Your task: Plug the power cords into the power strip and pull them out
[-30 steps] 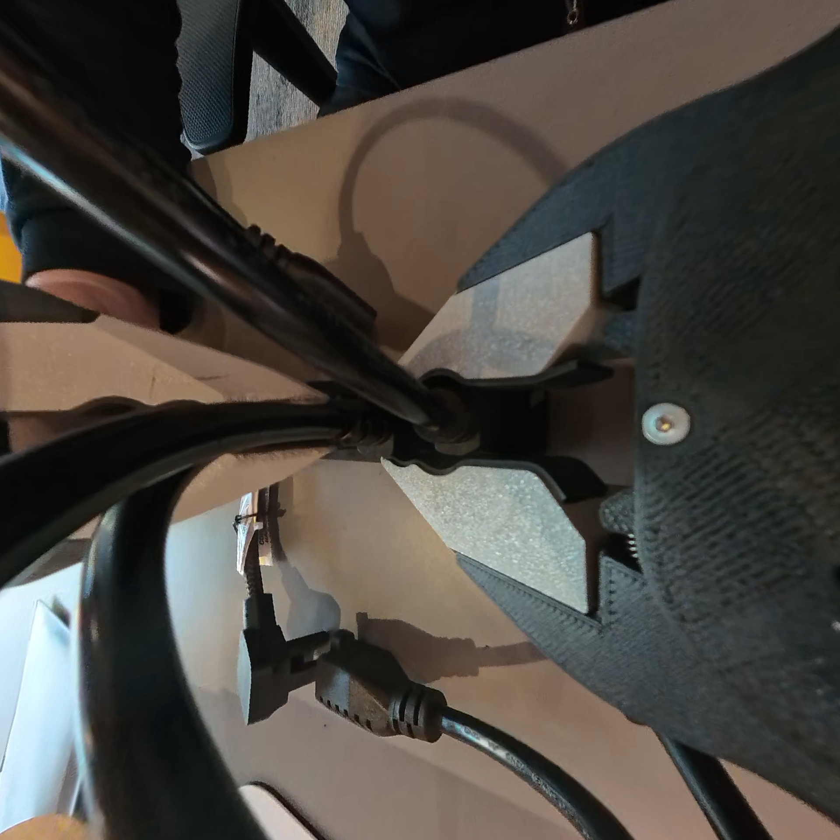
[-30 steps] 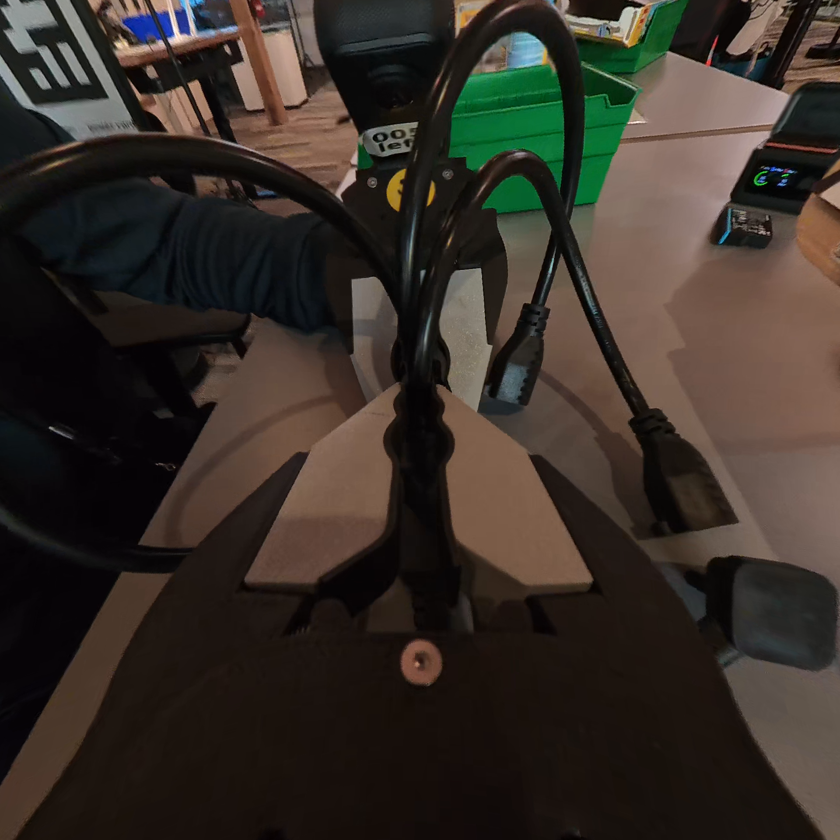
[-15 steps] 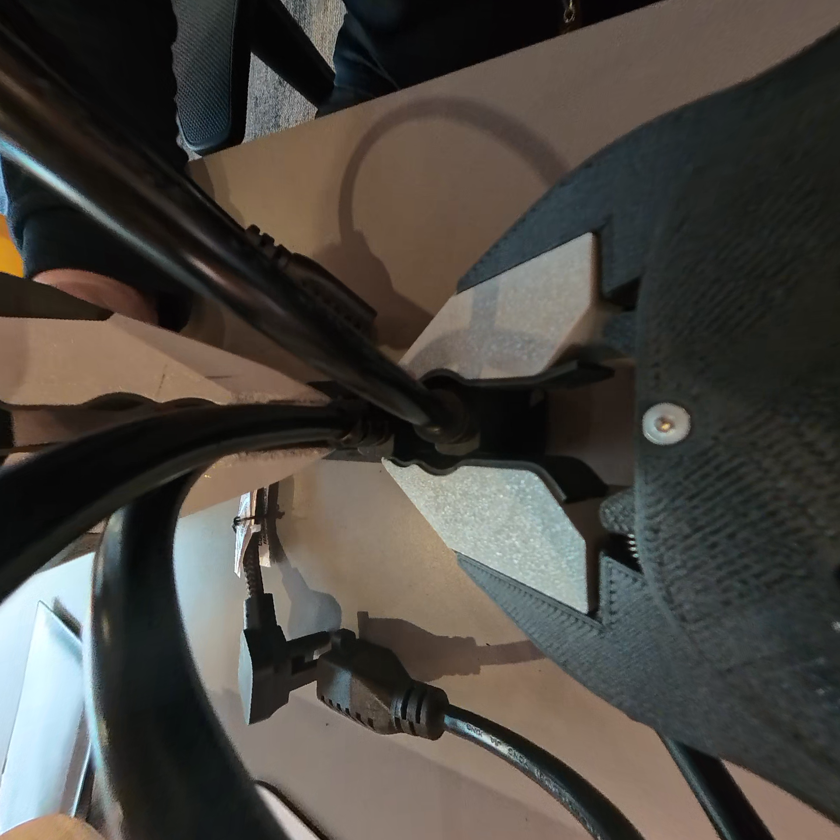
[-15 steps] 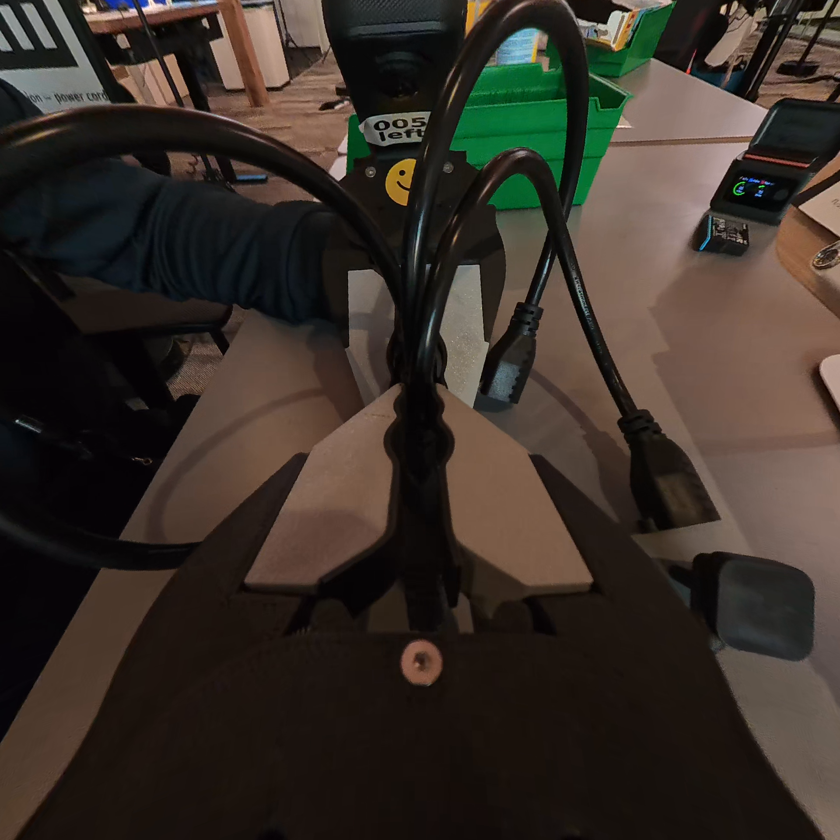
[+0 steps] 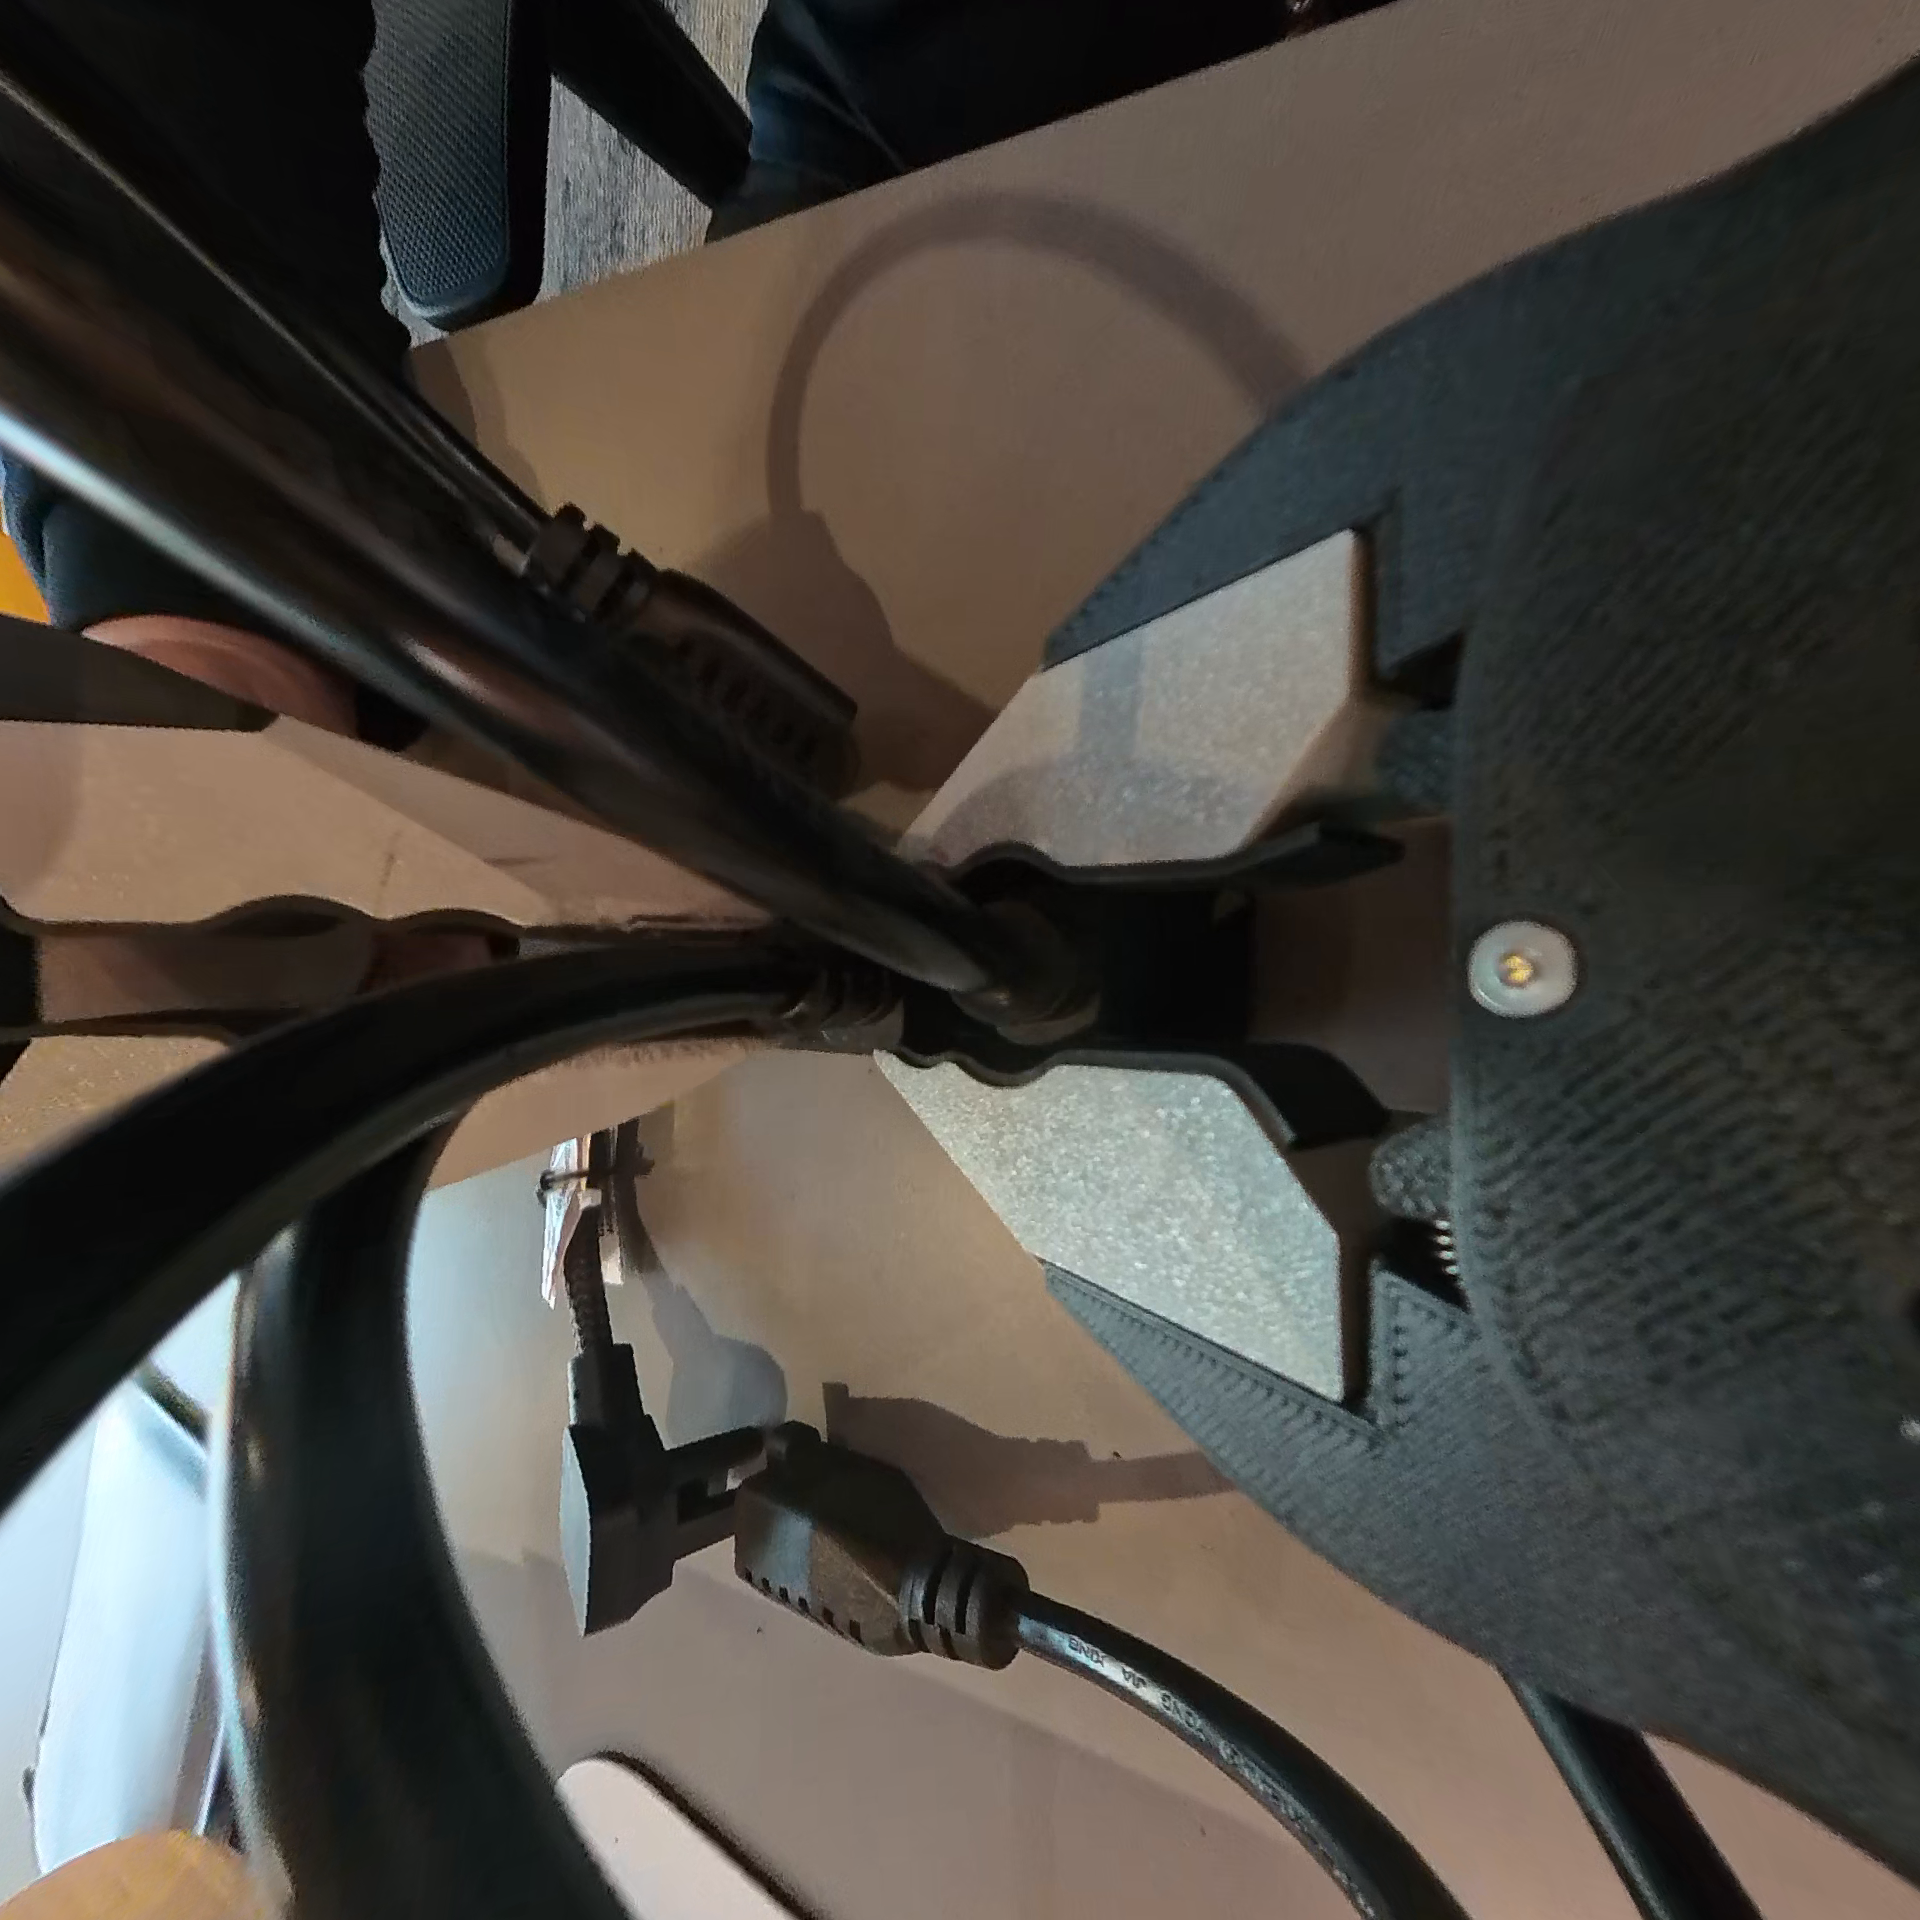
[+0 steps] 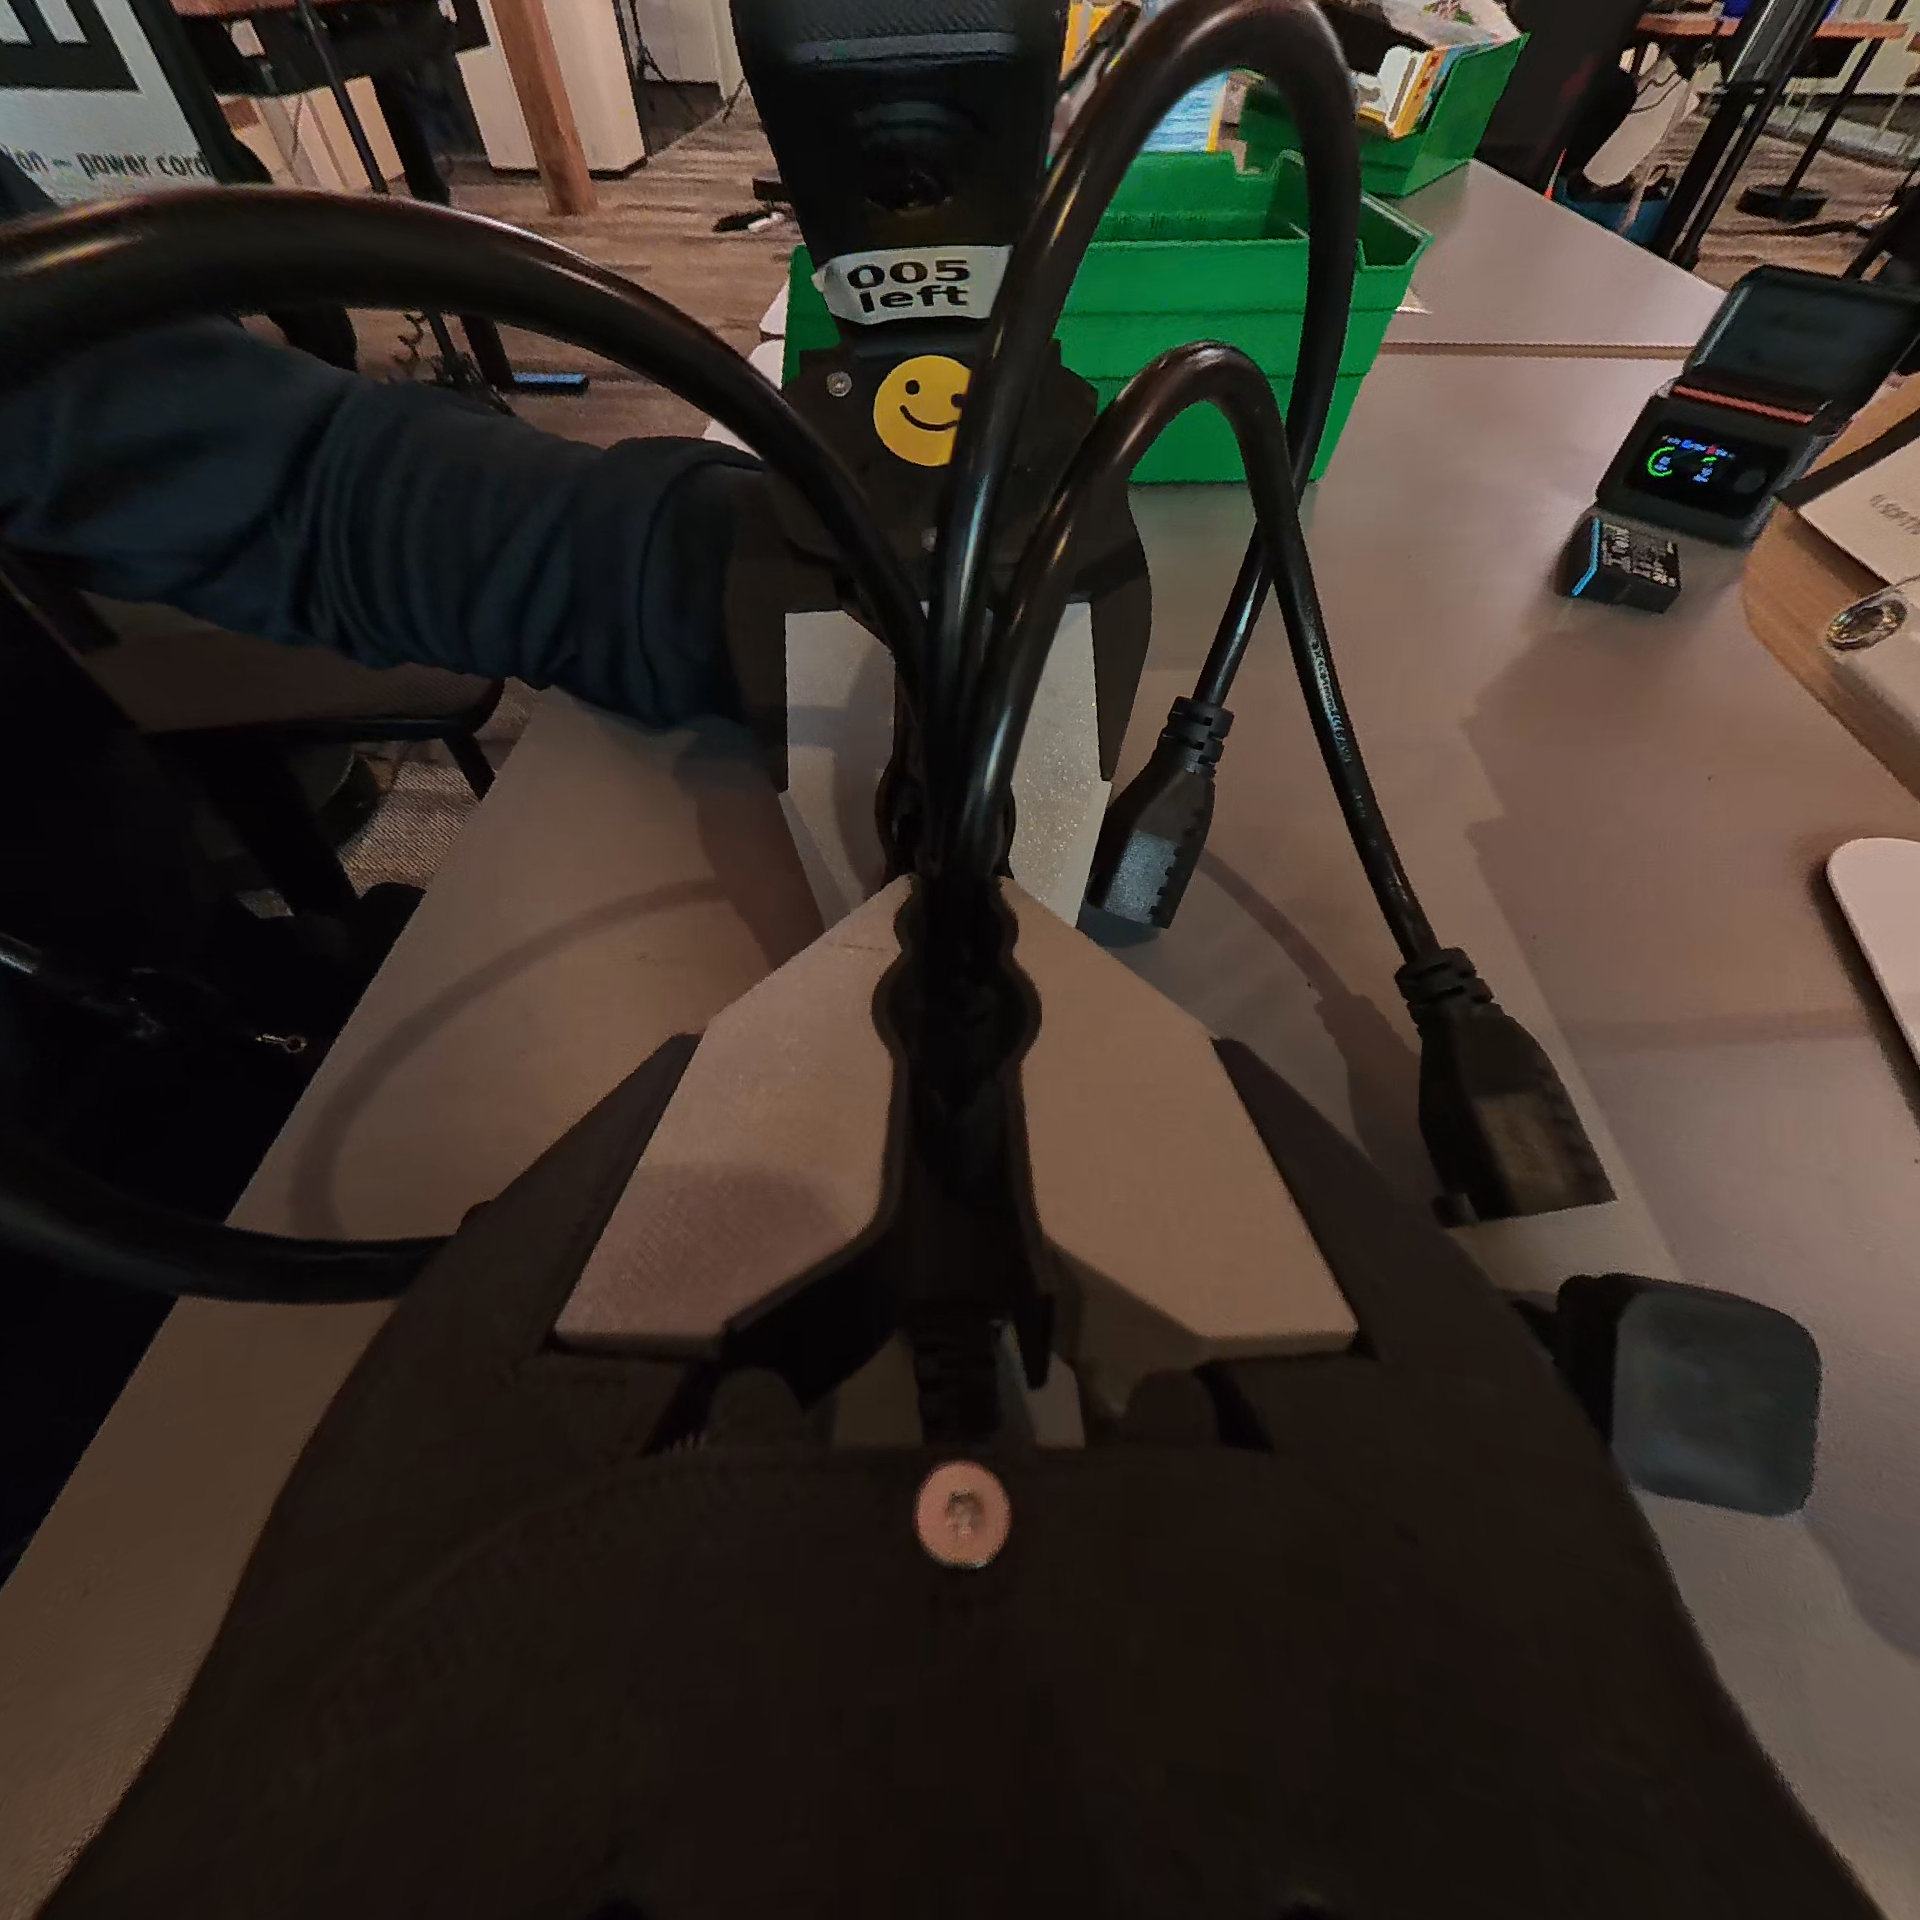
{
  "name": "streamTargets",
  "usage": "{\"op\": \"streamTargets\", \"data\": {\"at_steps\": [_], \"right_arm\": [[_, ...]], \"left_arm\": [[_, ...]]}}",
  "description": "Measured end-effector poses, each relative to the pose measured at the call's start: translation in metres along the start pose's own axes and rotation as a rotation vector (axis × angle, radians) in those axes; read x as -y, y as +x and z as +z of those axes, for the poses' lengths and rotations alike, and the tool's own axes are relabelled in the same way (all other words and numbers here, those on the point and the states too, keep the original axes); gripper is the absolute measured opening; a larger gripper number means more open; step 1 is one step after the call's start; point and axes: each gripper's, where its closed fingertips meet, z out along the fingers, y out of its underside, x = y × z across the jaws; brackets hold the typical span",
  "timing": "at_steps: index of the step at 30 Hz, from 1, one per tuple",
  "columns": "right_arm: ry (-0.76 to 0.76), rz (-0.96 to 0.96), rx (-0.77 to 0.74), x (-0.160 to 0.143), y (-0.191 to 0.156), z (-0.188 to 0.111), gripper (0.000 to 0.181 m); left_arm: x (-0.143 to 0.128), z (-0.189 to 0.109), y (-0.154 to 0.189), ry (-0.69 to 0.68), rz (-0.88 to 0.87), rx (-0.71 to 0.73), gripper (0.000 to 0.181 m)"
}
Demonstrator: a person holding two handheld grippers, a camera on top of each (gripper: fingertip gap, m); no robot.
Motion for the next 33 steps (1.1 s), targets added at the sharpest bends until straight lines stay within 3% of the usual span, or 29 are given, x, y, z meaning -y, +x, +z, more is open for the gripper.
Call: {"op": "streamTargets", "data": {"at_steps": [33], "right_arm": [[-0.03,-0.03,-0.027,-0.0013,0.0006,-0.0005,0.009]], "left_arm": [[0.001,0.0008,-0.0008,0.002,0.026,0.022,0.025]]}}
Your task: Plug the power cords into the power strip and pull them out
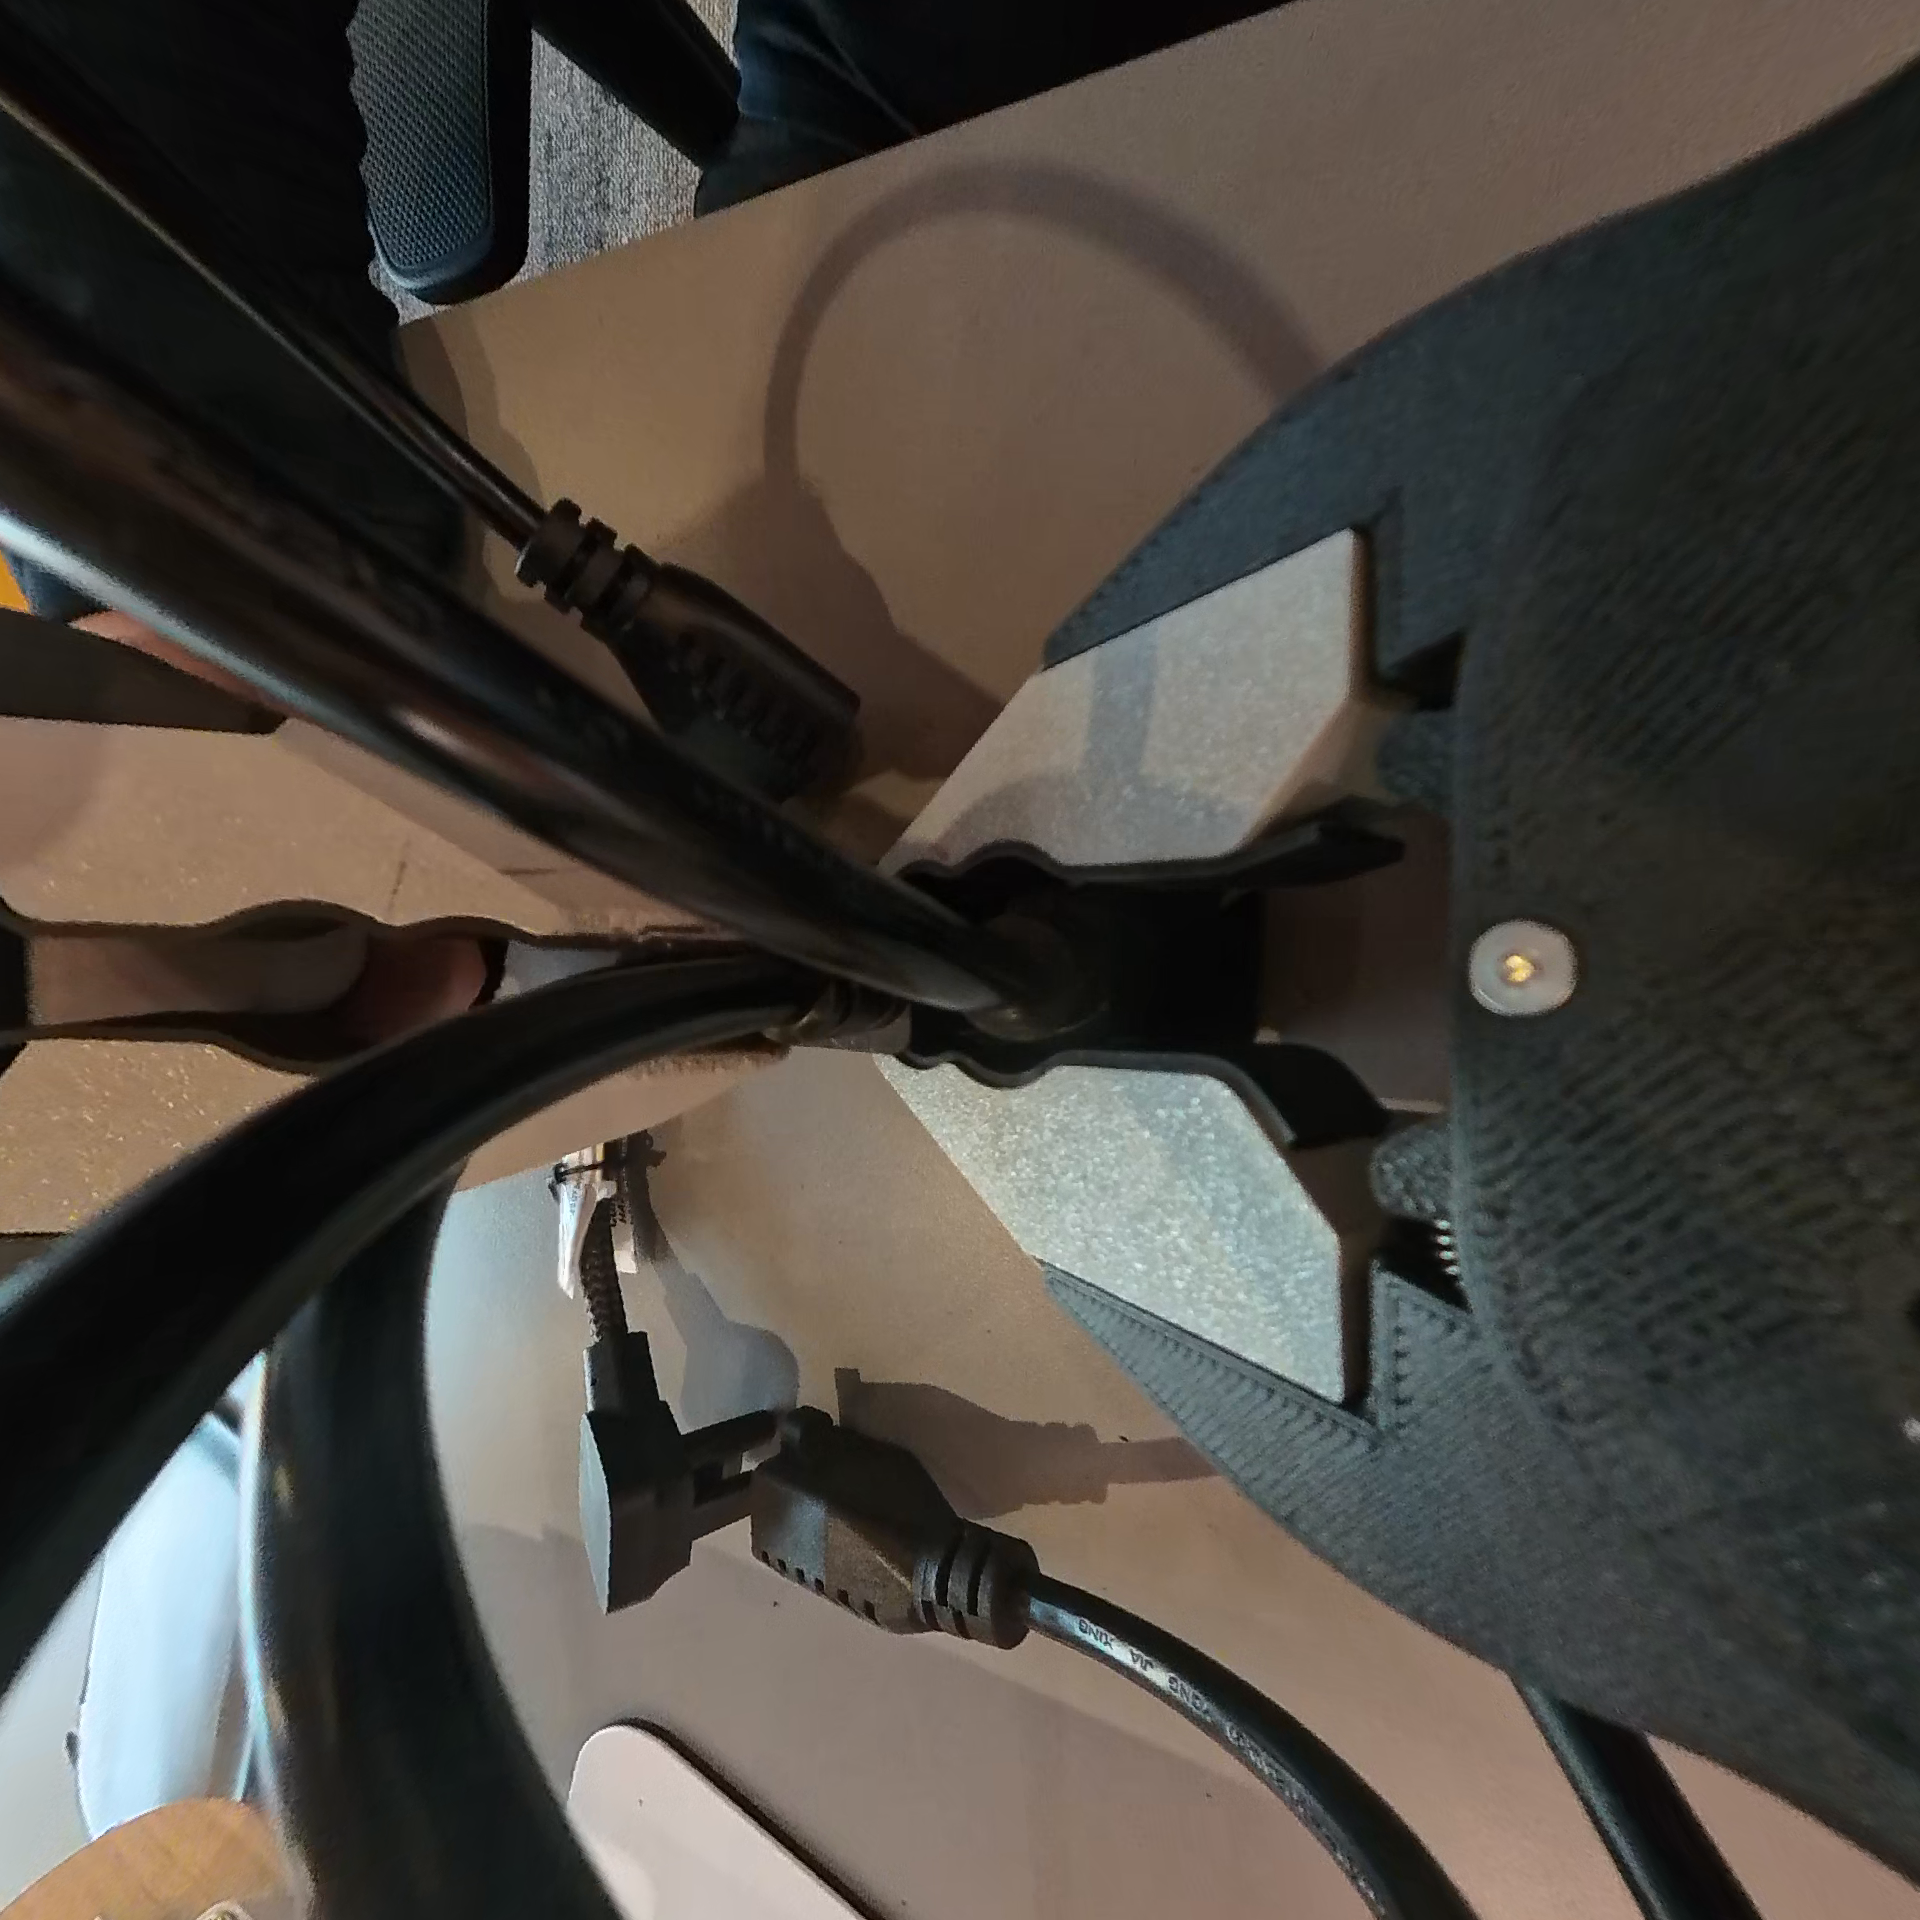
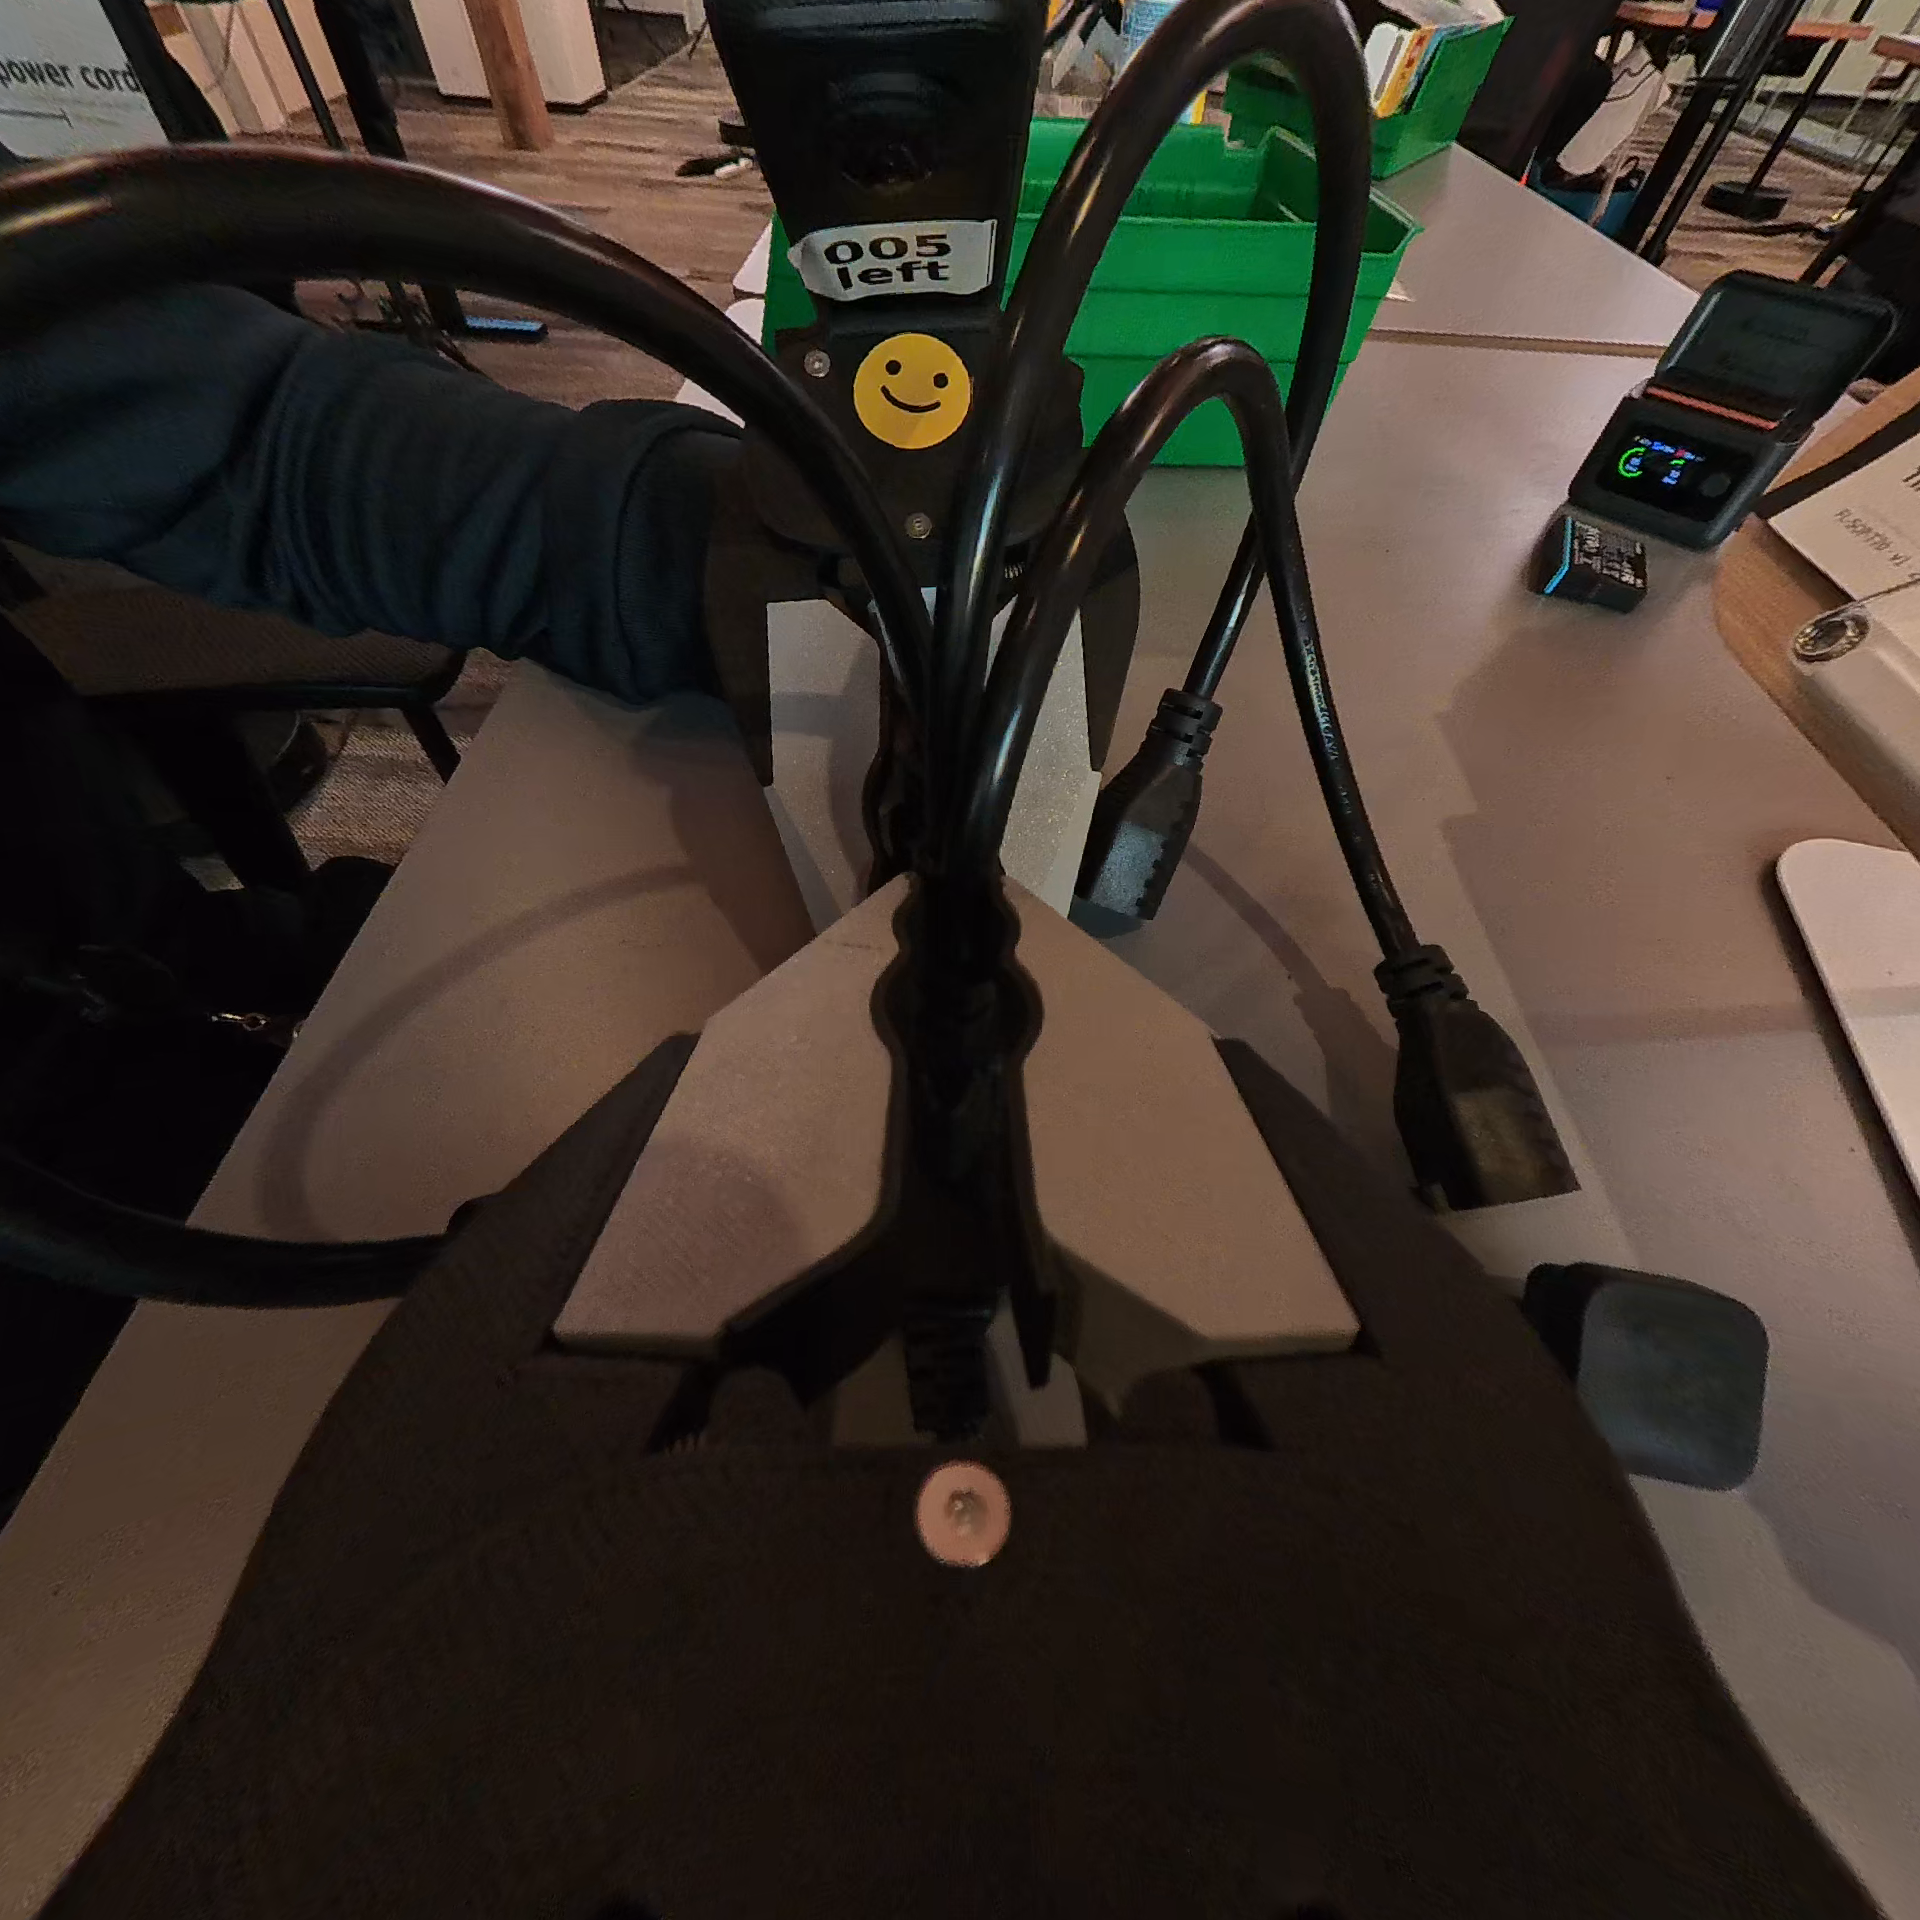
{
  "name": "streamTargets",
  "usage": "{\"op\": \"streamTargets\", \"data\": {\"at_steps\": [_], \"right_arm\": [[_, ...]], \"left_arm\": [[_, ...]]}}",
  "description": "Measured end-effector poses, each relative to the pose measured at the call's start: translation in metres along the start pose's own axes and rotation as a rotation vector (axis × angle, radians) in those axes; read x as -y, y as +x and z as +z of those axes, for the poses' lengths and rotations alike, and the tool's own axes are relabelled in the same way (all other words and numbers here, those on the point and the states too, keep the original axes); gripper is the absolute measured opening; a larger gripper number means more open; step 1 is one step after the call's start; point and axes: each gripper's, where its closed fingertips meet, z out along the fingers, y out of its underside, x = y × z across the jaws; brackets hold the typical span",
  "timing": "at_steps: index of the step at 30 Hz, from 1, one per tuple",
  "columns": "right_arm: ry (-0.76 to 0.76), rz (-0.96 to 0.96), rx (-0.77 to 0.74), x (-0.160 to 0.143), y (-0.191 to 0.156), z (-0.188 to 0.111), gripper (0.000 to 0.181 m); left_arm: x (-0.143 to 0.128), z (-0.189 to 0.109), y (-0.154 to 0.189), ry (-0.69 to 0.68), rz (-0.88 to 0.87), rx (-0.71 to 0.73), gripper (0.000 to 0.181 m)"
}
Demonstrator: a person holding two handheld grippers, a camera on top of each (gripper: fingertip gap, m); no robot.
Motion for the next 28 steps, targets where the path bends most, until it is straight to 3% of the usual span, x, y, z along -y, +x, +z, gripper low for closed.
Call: {"op": "streamTargets", "data": {"at_steps": [14,28], "right_arm": [[0.032,0.042,0.066,0.0001,-0.0057,-0.003,0.007],[-0.095,-0.057,-0.032,-0.0036,0.0025,-0.0055,0.008]], "left_arm": [[0.0011,0.0026,0.0037,-0.023,-0.043,0.03,0.026],[0.0003,0.0022,-0.0007,-0.016,-0.068,0.005,0.025]]}}
